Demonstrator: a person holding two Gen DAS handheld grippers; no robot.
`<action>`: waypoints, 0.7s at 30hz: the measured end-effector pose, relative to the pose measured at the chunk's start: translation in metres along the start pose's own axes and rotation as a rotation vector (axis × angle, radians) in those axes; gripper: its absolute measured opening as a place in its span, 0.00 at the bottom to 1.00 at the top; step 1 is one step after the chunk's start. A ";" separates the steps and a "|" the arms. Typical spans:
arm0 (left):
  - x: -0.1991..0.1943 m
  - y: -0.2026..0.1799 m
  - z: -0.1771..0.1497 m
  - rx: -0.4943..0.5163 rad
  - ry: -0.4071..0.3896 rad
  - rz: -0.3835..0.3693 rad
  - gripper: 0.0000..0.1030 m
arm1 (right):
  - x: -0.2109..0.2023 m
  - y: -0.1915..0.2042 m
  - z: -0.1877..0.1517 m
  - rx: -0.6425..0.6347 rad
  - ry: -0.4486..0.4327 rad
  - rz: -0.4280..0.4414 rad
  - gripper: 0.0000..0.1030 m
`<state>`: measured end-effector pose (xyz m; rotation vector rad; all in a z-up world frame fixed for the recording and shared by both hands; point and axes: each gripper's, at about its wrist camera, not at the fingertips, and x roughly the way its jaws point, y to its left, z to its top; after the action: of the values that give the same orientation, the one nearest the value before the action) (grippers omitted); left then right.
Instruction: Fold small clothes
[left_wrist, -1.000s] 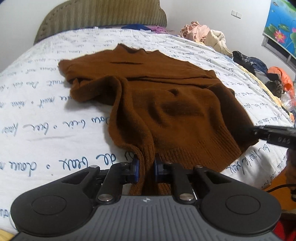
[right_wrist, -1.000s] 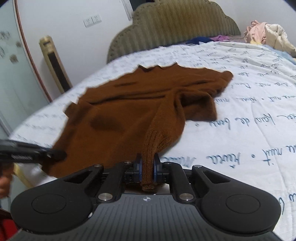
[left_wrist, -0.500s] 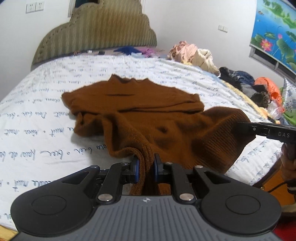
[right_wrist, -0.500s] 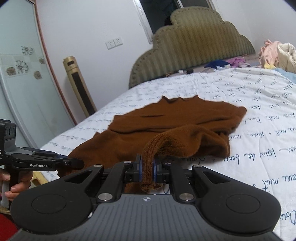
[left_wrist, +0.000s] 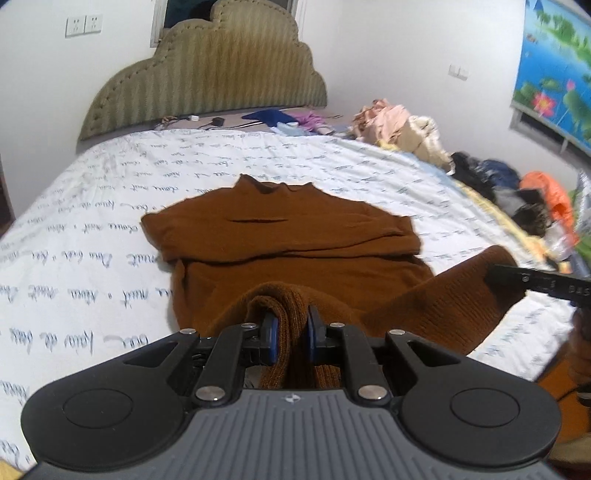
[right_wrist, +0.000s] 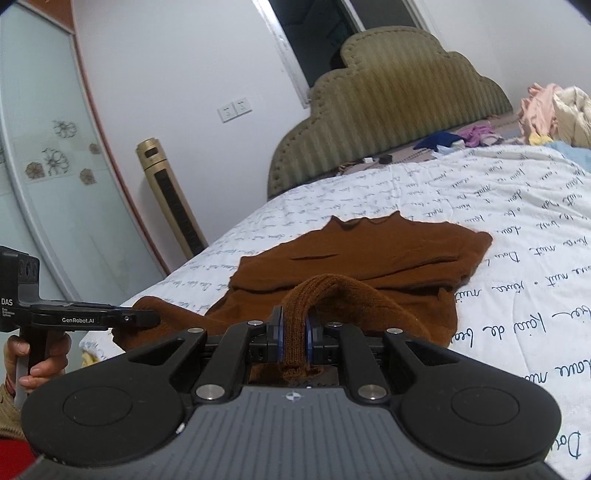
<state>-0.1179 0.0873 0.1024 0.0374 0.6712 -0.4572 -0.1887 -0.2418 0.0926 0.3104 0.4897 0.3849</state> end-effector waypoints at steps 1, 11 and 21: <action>0.006 -0.004 0.004 0.014 0.005 0.016 0.14 | 0.004 0.000 0.001 -0.002 -0.001 -0.013 0.15; 0.064 -0.021 0.028 0.085 0.082 0.115 0.14 | 0.045 -0.005 0.004 -0.065 0.009 -0.131 0.15; 0.083 -0.026 0.037 0.112 0.104 0.159 0.14 | 0.055 -0.011 0.008 -0.050 0.003 -0.132 0.15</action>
<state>-0.0501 0.0242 0.0835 0.2201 0.7384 -0.3403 -0.1373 -0.2294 0.0738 0.2274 0.4994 0.2688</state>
